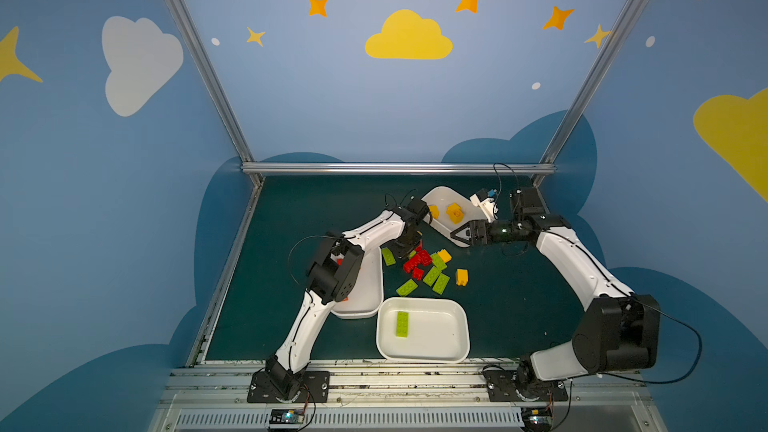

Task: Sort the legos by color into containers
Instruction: 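Reach the left gripper into the pile and grasp a lime-green brick, then carry the lime-green brick into the near tray and release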

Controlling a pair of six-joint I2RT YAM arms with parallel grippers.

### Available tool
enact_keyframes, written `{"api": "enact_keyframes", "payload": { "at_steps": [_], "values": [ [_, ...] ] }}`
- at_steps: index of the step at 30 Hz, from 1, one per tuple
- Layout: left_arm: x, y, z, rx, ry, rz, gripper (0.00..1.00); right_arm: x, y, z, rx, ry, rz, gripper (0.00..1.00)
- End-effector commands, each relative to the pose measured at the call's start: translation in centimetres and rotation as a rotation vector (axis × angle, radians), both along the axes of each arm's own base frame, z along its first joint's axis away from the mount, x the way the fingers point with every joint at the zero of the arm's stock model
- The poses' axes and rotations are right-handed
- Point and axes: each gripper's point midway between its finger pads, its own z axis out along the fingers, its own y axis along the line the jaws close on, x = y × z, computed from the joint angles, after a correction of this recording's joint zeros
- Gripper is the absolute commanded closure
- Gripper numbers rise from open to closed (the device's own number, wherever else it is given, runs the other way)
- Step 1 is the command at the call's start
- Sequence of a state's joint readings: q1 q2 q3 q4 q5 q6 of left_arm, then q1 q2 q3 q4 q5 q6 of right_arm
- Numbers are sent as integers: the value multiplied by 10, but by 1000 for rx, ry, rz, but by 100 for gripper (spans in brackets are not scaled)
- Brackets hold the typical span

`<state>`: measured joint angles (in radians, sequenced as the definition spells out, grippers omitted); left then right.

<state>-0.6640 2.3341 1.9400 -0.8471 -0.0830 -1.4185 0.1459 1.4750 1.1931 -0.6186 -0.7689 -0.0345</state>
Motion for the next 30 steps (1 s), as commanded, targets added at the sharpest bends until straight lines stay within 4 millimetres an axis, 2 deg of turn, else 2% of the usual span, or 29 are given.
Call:
{"api": "enact_keyframes", "payload": {
  "at_steps": [1,4,7,12,15,19,24,26,30],
  "values": [
    [5,5,-1,21,-9,-13,73,-6,1,2,-1,-2,15,5],
    [7,8,9,29,-26,-23,80,-6,1,3,0,-3,13,5],
    [13,9,25,29,-65,-43,82,-5,2,5,8,-7,11,5],
    [24,1,71,25,-170,-201,81,-3,2,10,16,-21,11,5],
    [18,-3,95,30,-224,-353,82,-2,3,12,17,-28,12,5],
    [-7,-9,108,-9,-247,-533,84,2,4,13,24,-32,12,5],
    [-53,-5,127,2,-274,-721,84,5,6,18,38,-42,13,5],
    [-77,-5,133,-18,-279,-795,84,4,6,18,39,-46,15,5],
    [-130,-4,127,-62,-249,-920,82,1,6,20,46,-46,14,5]
  ]
}}
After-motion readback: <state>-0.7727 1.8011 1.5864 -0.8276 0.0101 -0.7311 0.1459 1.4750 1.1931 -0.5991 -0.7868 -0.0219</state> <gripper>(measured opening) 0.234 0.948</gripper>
